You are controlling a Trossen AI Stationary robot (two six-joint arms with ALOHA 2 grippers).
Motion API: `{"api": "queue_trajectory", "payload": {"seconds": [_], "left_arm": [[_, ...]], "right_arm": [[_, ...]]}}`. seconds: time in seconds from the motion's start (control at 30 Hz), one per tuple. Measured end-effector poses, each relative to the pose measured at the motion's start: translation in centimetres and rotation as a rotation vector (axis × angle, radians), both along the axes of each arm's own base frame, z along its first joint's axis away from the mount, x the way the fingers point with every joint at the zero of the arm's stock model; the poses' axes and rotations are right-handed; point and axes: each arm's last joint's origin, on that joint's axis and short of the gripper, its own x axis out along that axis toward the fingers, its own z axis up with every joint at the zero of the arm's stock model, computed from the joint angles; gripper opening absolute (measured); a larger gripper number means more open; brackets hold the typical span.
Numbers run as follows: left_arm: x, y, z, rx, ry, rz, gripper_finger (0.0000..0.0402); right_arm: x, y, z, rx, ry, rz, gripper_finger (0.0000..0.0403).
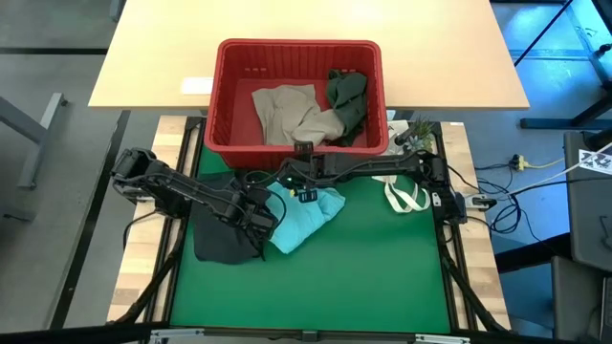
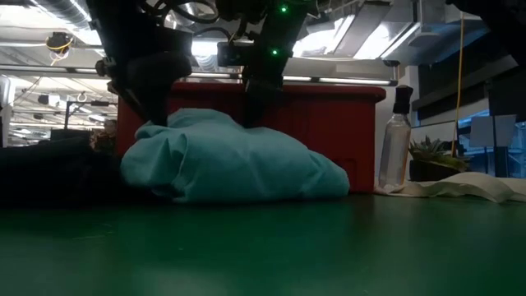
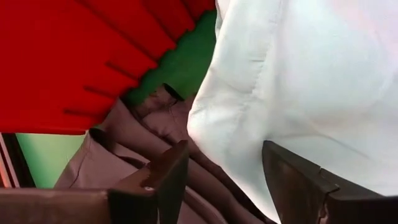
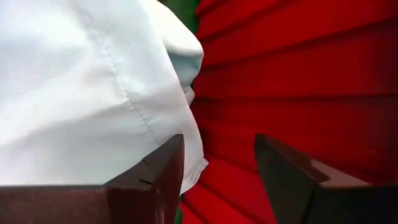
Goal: Fold Laundry from Bin
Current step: Fold the blue shorts from the red laundry bin
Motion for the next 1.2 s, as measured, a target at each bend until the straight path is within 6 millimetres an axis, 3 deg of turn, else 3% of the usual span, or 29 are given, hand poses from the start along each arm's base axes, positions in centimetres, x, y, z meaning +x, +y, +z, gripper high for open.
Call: {"api": "queue_trajectory", "payload": {"seconds": [0.53, 0.67, 0.93, 1.07, 1.2], "left_arm": [[-0.5, 0.0, -0.1, -0.045, 0.072, -0.012, 0.015], [-0.4, 0.3, -0.1, -0.054, 0.075, 0.001, 0.0163], [-0.4, 1.9, 0.0, -0.11, 0.097, 0.066, 0.0227], [-1.1, 2.7, 0.2, -0.257, 0.186, 0.103, 0.0238], [-1.7, 2.7, 0.8, -0.237, 0.187, 0.118, 0.0234]], "right_arm": [[0.2, 2.1, 0.2, -0.161, 0.062, 0.066, 0.0189], [0.2, 2.2, 0.2, -0.16, 0.063, 0.068, 0.0189], [0.0, 2.2, 0.5, -0.157, 0.063, 0.07, 0.0189], [-0.4, 2.3, 1.7, -0.152, 0.035, 0.071, 0.0189], [-1.0, 2.3, 3.2, -0.15, 0.005, 0.072, 0.0189]]}}
